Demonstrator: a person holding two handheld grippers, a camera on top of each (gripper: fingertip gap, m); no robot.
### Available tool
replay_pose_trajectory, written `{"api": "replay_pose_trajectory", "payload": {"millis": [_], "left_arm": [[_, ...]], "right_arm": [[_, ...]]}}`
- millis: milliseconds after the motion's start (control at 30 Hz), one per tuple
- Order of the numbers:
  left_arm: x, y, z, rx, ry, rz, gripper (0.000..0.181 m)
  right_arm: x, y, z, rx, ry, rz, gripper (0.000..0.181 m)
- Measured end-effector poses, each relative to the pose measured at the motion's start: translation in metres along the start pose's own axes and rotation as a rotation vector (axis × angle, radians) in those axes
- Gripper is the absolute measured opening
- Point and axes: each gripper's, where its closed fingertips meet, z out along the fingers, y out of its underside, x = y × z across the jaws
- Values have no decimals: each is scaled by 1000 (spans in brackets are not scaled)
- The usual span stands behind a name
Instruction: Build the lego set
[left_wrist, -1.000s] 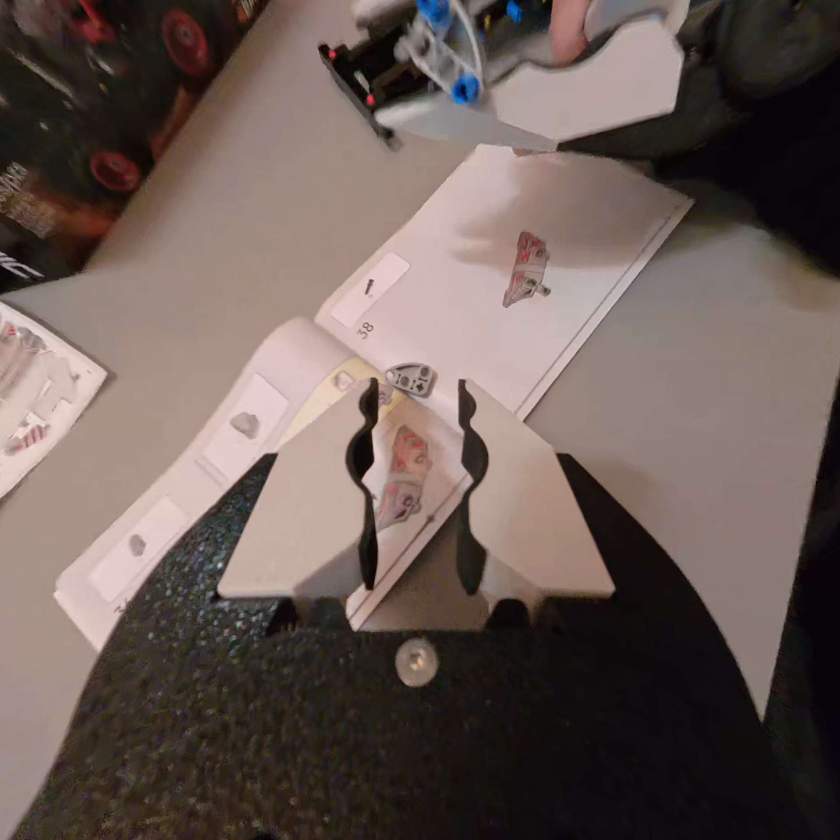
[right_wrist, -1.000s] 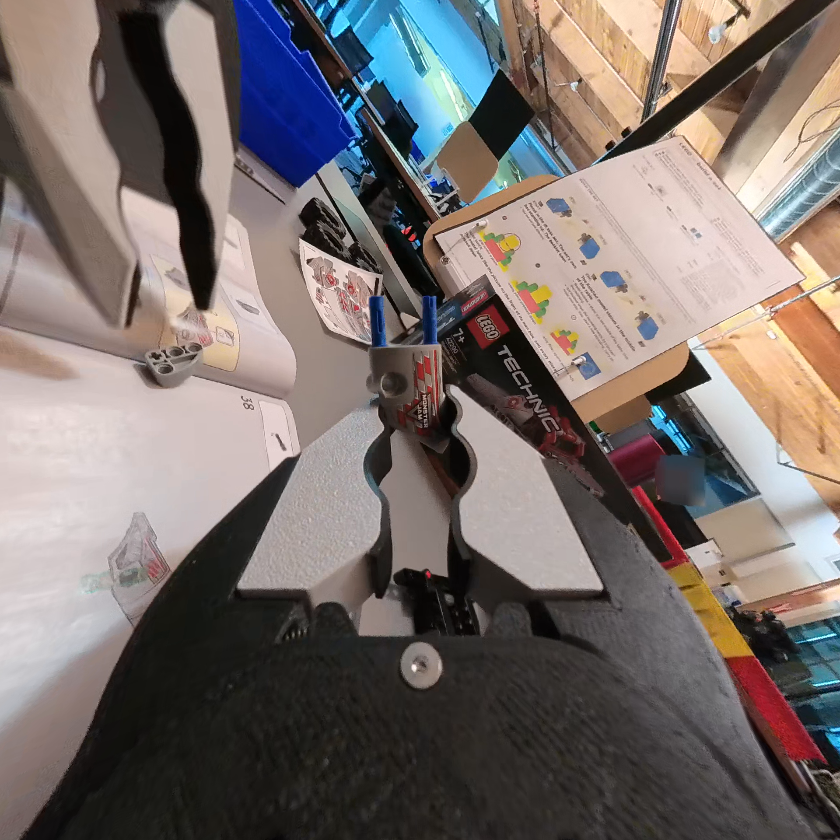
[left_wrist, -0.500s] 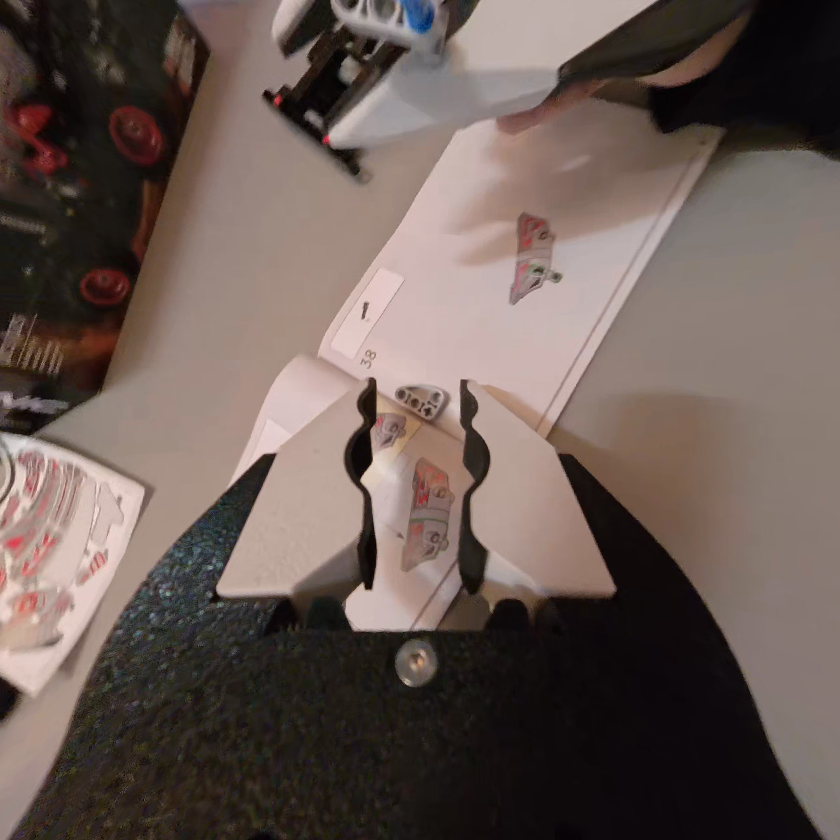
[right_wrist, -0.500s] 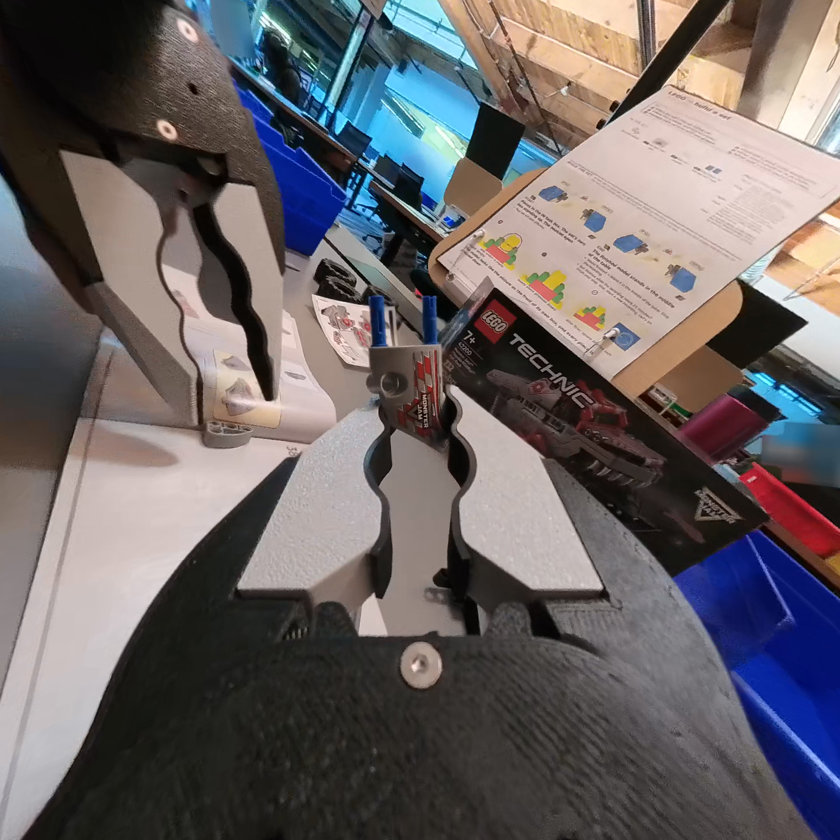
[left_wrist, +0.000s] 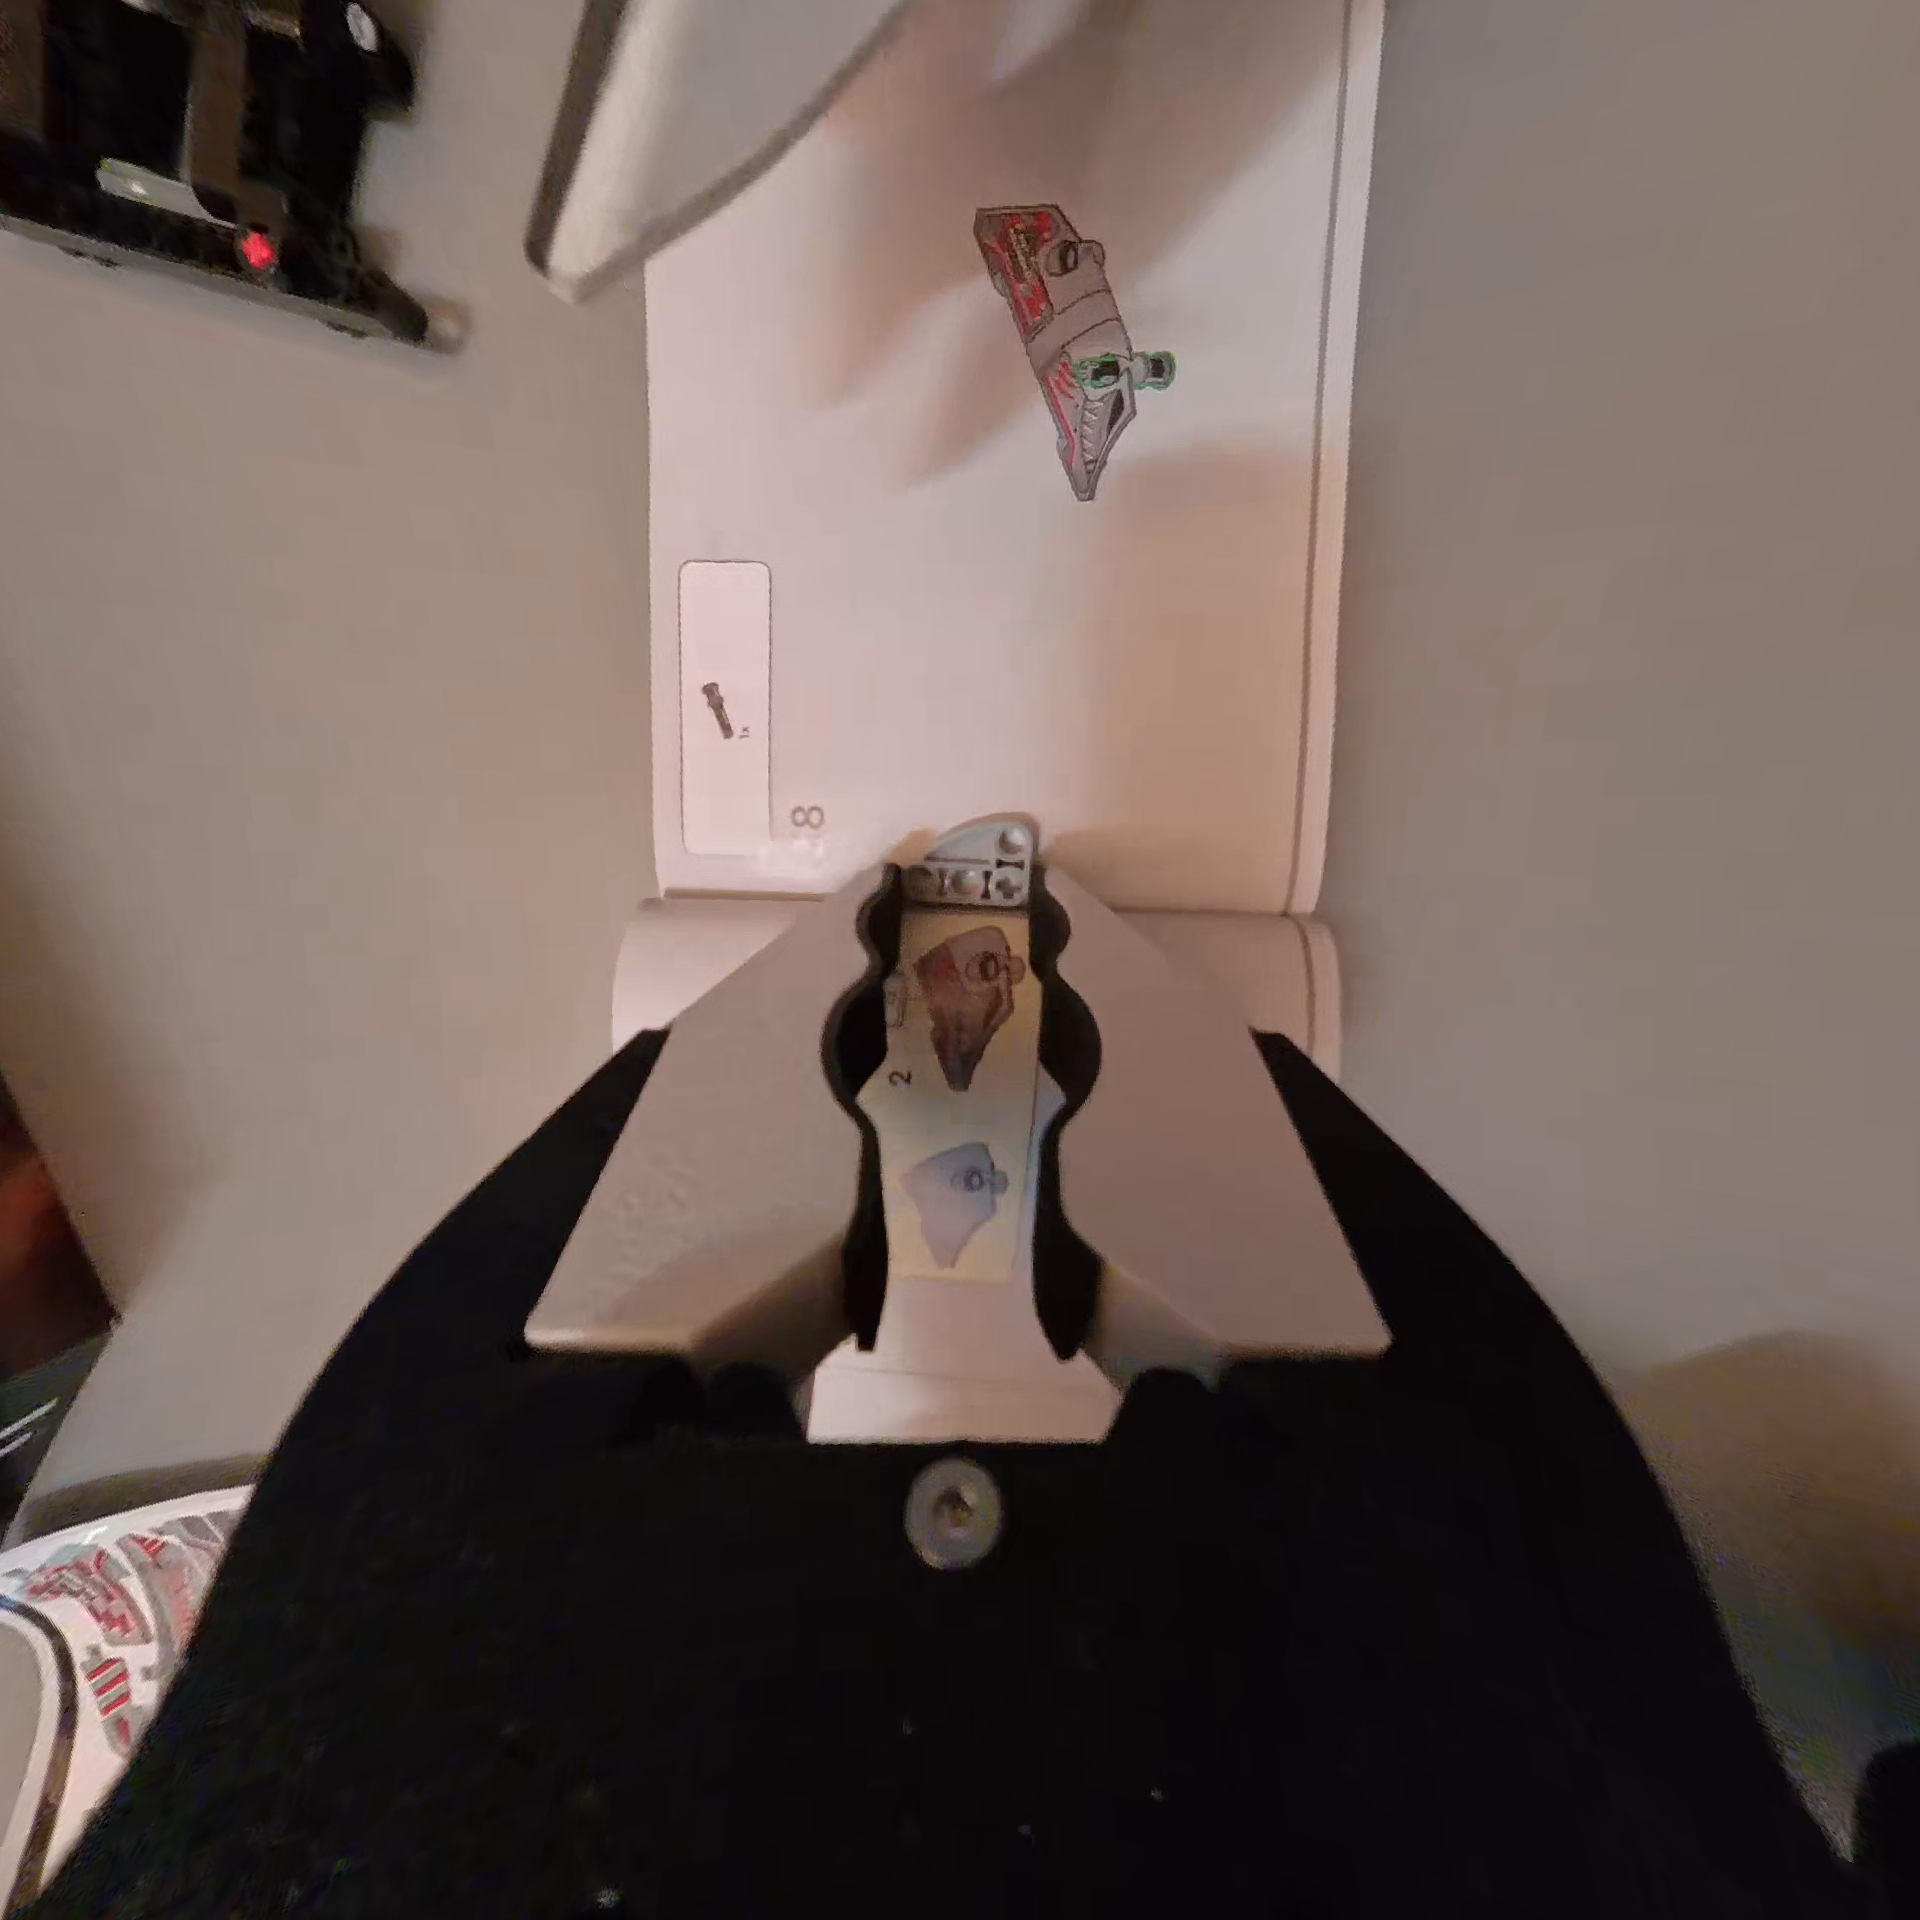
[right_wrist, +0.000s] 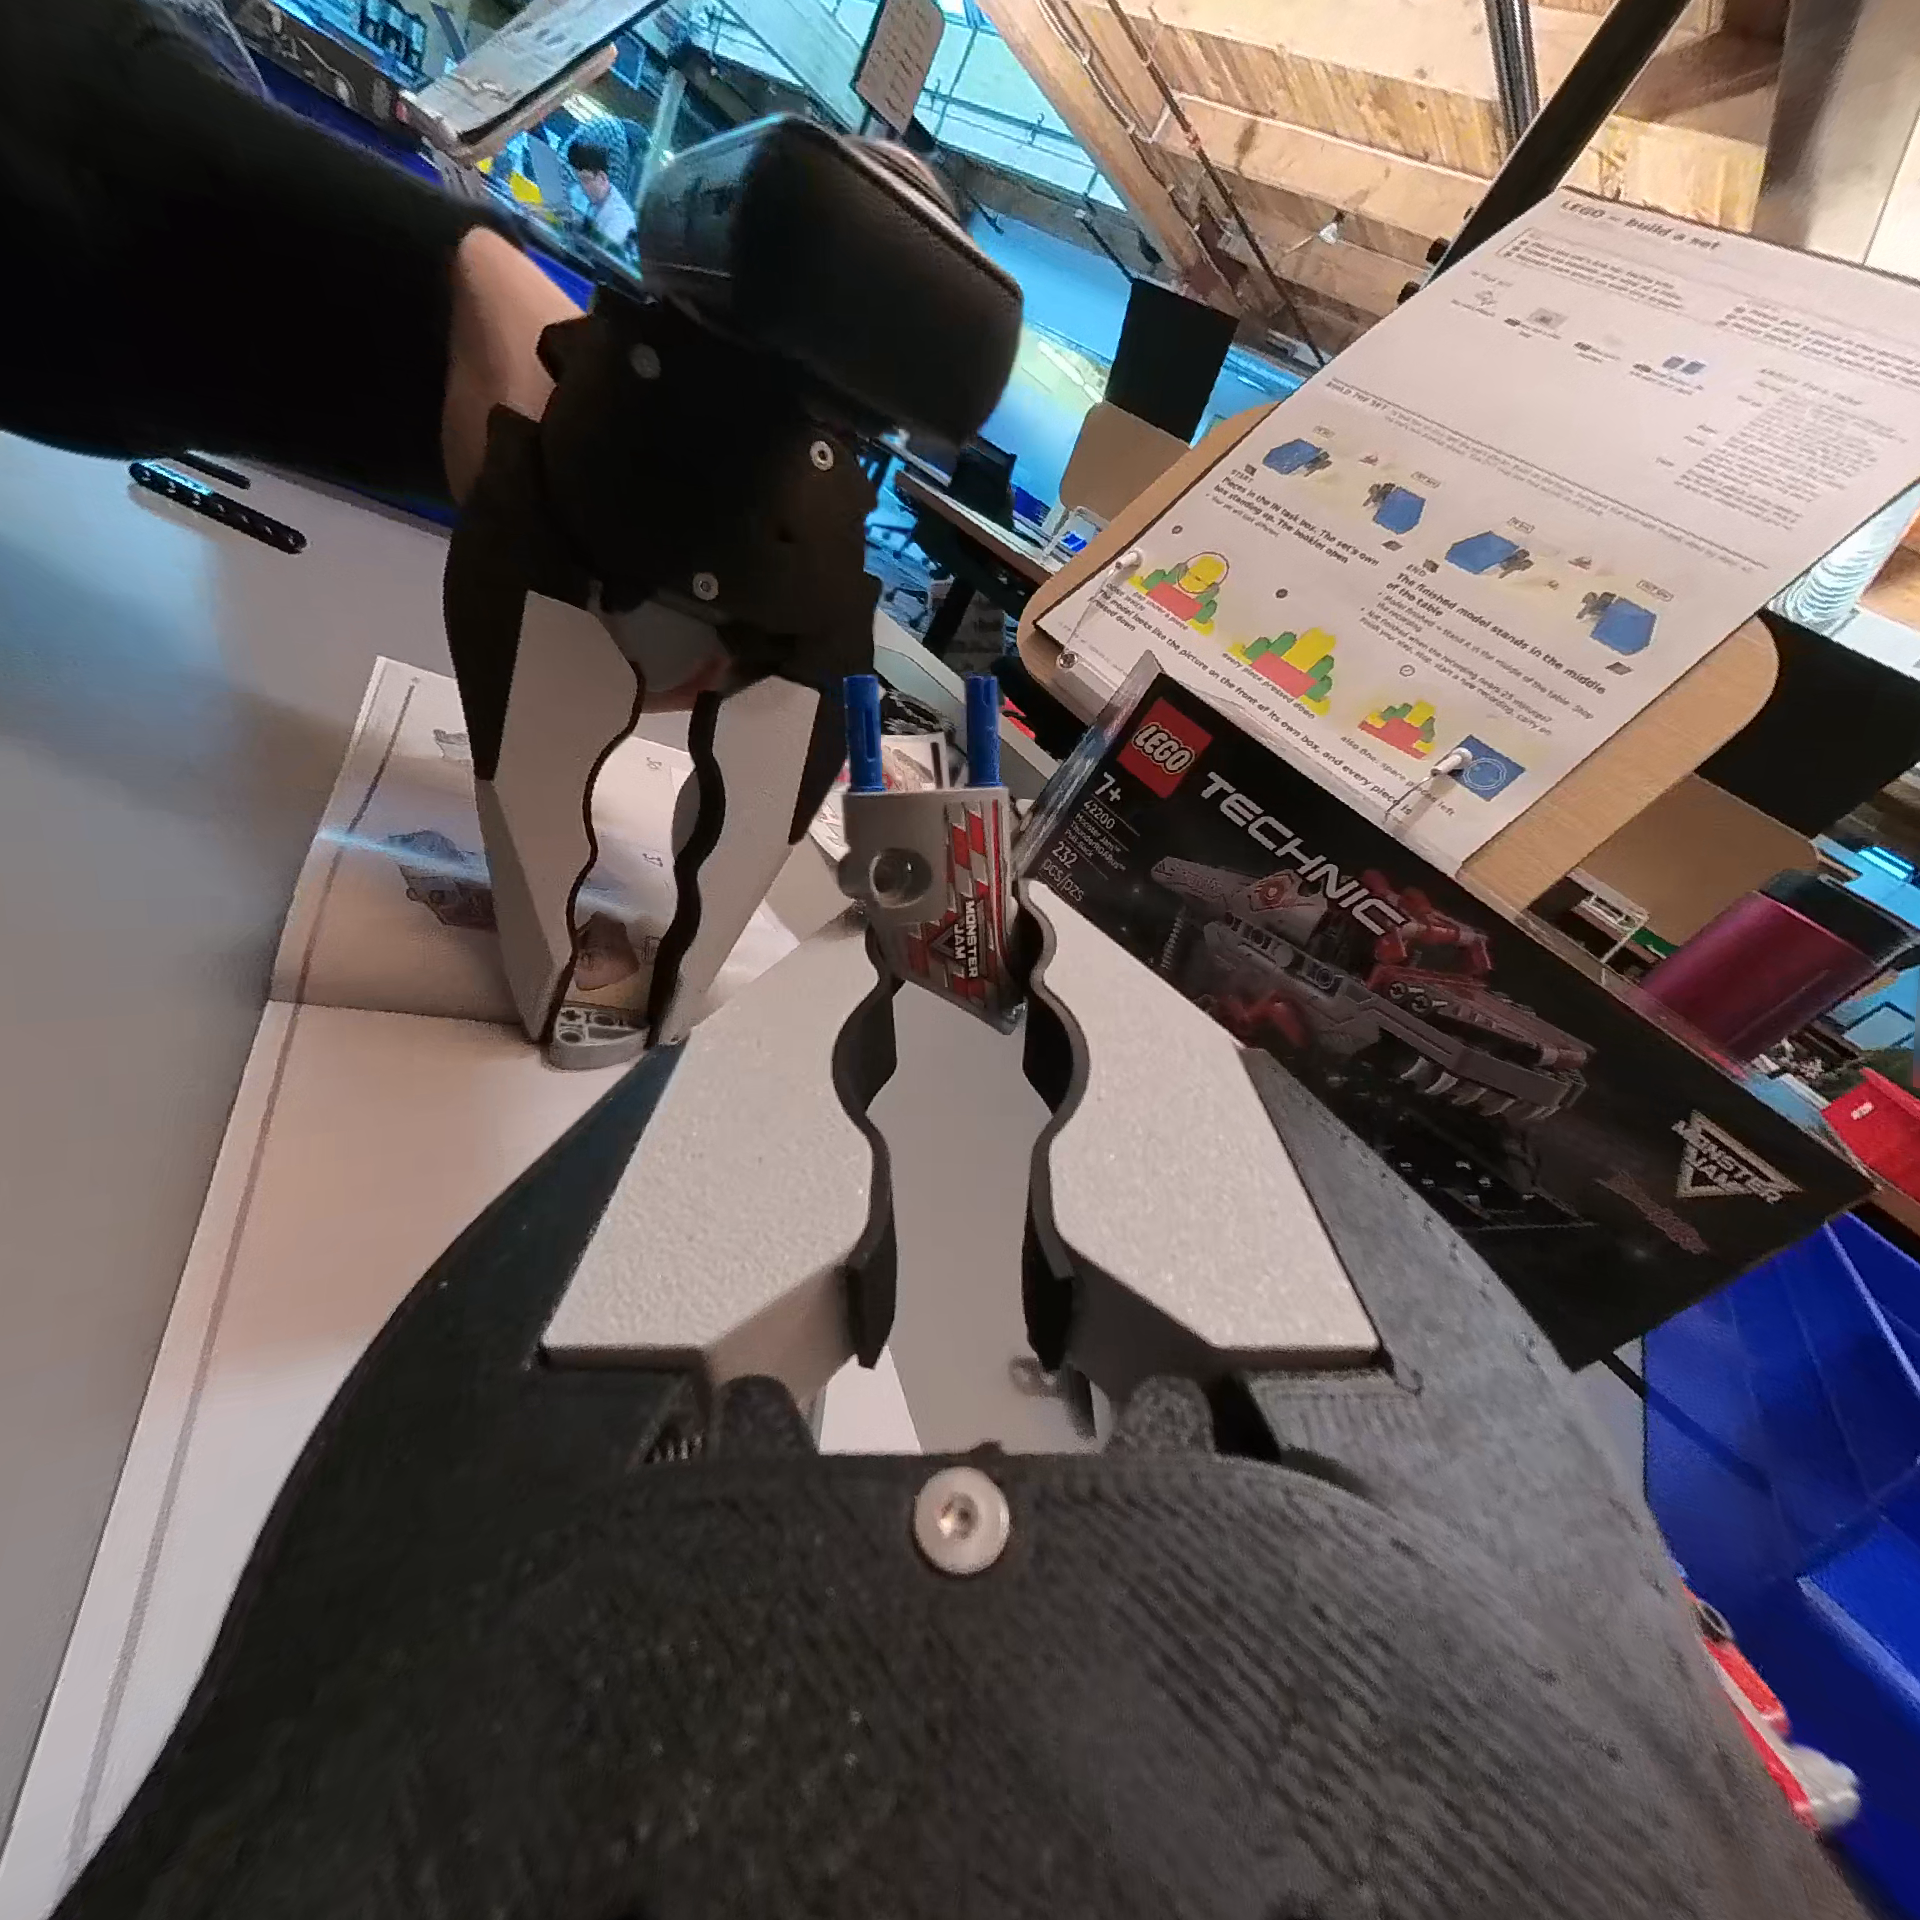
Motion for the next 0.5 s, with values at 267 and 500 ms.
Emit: {"api": "replay_pose_trajectory", "payload": {"millis": [267, 500], "left_arm": [[-39, -1, -32, 108, -626, 71, 21], [-40, -22, -28, -96, -1048, 507, 21]], "right_arm": [[6, 3, 0, -22, 26, -1, 16], [14, 8, 0, -51, 56, 14, 16]]}}
